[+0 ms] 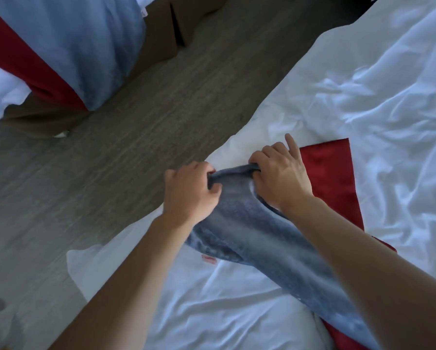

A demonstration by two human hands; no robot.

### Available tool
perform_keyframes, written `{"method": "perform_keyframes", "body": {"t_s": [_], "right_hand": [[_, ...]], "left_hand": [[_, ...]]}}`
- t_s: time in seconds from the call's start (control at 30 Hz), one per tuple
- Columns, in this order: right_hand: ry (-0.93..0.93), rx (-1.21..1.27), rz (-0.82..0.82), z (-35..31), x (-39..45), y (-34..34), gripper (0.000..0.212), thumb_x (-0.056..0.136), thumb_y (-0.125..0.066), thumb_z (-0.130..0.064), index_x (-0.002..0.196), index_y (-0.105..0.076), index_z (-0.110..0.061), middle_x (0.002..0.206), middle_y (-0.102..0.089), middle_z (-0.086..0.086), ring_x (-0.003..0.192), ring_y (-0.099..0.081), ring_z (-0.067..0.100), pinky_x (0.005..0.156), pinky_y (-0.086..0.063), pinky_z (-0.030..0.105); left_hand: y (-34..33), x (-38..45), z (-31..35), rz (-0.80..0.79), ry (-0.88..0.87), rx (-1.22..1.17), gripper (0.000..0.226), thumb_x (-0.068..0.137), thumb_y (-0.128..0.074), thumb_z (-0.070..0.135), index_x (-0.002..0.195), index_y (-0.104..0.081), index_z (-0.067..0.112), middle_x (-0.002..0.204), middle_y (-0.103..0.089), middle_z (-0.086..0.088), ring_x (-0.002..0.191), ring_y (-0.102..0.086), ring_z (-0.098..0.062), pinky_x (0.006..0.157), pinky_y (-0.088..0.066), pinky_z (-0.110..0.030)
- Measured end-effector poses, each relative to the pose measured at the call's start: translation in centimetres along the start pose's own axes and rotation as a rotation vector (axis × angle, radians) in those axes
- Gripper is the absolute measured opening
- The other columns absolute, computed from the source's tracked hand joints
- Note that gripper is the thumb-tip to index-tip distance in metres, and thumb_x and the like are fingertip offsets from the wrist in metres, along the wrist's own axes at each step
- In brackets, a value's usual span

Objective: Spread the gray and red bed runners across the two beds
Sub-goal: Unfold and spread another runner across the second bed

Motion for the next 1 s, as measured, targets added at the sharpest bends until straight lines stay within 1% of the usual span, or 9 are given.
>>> {"method": "perform_keyframes", "body": {"t_s": [0.1, 0.2, 0.4, 0.5, 0.6, 0.7, 0.77, 0.9, 1.0], "right_hand": [[-0.049, -0.010, -0.015, 3.1, -0.9, 0.3, 0.018, 0.087, -0.060, -0.015, 0.101, -0.070, -0.013, 0.094, -0.067, 0.005, 0.104, -0.057, 0.030, 0.123, -0.013, 0.050], [-0.067, 0.025, 0.043, 6.3, -2.0, 1.1, 0.021, 0.085, -0.063, -0.015, 0.104, -0.071, -0.011, 0.102, -0.068, 0.008, 0.112, -0.057, 0.032, 0.122, -0.016, 0.052], [-0.265, 0.139, 0.149, 13.6, -3.7, 2.2, 0.051, 0.081, -0.062, -0.010, 0.131, -0.060, -0.013, 0.127, -0.060, 0.008, 0.130, -0.047, 0.031, 0.122, -0.016, 0.053], [-0.281, 0.102, 0.131, 15.4, -3.6, 1.5, 0.049, 0.083, -0.060, -0.006, 0.131, -0.061, -0.015, 0.123, -0.062, 0.006, 0.125, -0.048, 0.031, 0.122, -0.015, 0.052], [-0.270, 0.104, 0.198, 15.1, -2.1, 1.7, 0.025, 0.087, -0.057, -0.004, 0.105, -0.073, -0.012, 0.097, -0.067, 0.007, 0.106, -0.055, 0.032, 0.122, -0.016, 0.051], [-0.173, 0.097, 0.272, 12.4, 1.6, 2.7, 0.018, 0.089, -0.056, -0.006, 0.089, -0.073, -0.011, 0.086, -0.066, 0.007, 0.097, -0.057, 0.033, 0.121, -0.018, 0.053], [-0.061, 0.108, 0.306, 9.5, 4.6, 3.4, 0.016, 0.088, -0.057, -0.007, 0.086, -0.072, -0.012, 0.085, -0.065, 0.006, 0.097, -0.057, 0.033, 0.120, -0.021, 0.055], [0.079, 0.123, 0.309, 6.3, 7.9, 3.9, 0.017, 0.082, -0.063, -0.004, 0.093, -0.072, -0.013, 0.090, -0.065, 0.006, 0.101, -0.057, 0.033, 0.119, -0.022, 0.057], [0.039, 0.096, 0.229, 6.5, 7.7, 3.2, 0.034, 0.081, -0.053, -0.004, 0.108, -0.071, -0.013, 0.099, -0.067, 0.006, 0.109, -0.056, 0.033, 0.123, -0.014, 0.053]], "left_hand": [[-1.0, 2.0, 5.3, 0.024, -0.086, -0.008, 0.020, 0.087, -0.058, 0.041, 0.105, -0.061, 0.033, 0.101, -0.065, 0.012, 0.098, -0.059, -0.014, 0.078, -0.014, -0.029], [-2.6, 3.7, 10.6, 0.003, -0.176, -0.010, 0.021, 0.088, -0.059, 0.038, 0.108, -0.061, 0.030, 0.101, -0.067, 0.010, 0.098, -0.059, -0.018, 0.083, -0.022, -0.033], [-5.1, 6.1, 18.9, 0.023, -0.274, 0.050, 0.015, 0.091, -0.059, 0.039, 0.094, -0.060, 0.024, 0.084, -0.065, 0.009, 0.085, -0.060, -0.017, 0.087, -0.032, -0.036], [-5.2, 7.0, 18.9, 0.048, -0.241, 0.100, 0.010, 0.095, -0.056, 0.034, 0.094, -0.059, 0.025, 0.078, -0.064, 0.009, 0.080, -0.059, -0.016, 0.088, -0.032, -0.035], [-3.7, 7.5, 16.4, 0.114, -0.183, 0.092, 0.007, 0.096, -0.054, 0.028, 0.093, -0.060, 0.026, 0.075, -0.064, 0.009, 0.075, -0.058, -0.015, 0.086, -0.031, -0.034], [-1.6, 7.9, 13.1, 0.184, -0.119, 0.066, 0.003, 0.093, -0.058, 0.031, 0.093, -0.060, 0.029, 0.077, -0.065, 0.011, 0.077, -0.060, -0.014, 0.083, -0.027, -0.032], [-1.0, 8.4, 11.4, 0.188, -0.073, 0.048, 0.013, 0.090, -0.060, 0.040, 0.098, -0.060, 0.030, 0.082, -0.067, 0.012, 0.084, -0.060, -0.014, 0.084, -0.026, -0.031], [-1.5, 10.5, 10.3, 0.113, 0.013, -0.014, 0.032, 0.087, -0.051, 0.056, 0.074, -0.057, 0.027, 0.071, -0.063, 0.010, 0.079, -0.060, -0.014, 0.077, -0.030, -0.037], [-1.4, 11.4, 9.9, 0.102, 0.020, -0.006, 0.030, 0.086, -0.052, 0.044, 0.061, -0.052, 0.027, 0.069, -0.060, 0.007, 0.077, -0.059, -0.017, 0.072, -0.022, -0.037]]}}
Point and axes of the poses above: each hand's wrist, its own x-axis towards the middle knuckle, its own y-axis out of the back of the hand, z = x × y, the point moved 7 cm from there along x, towards the middle knuckle
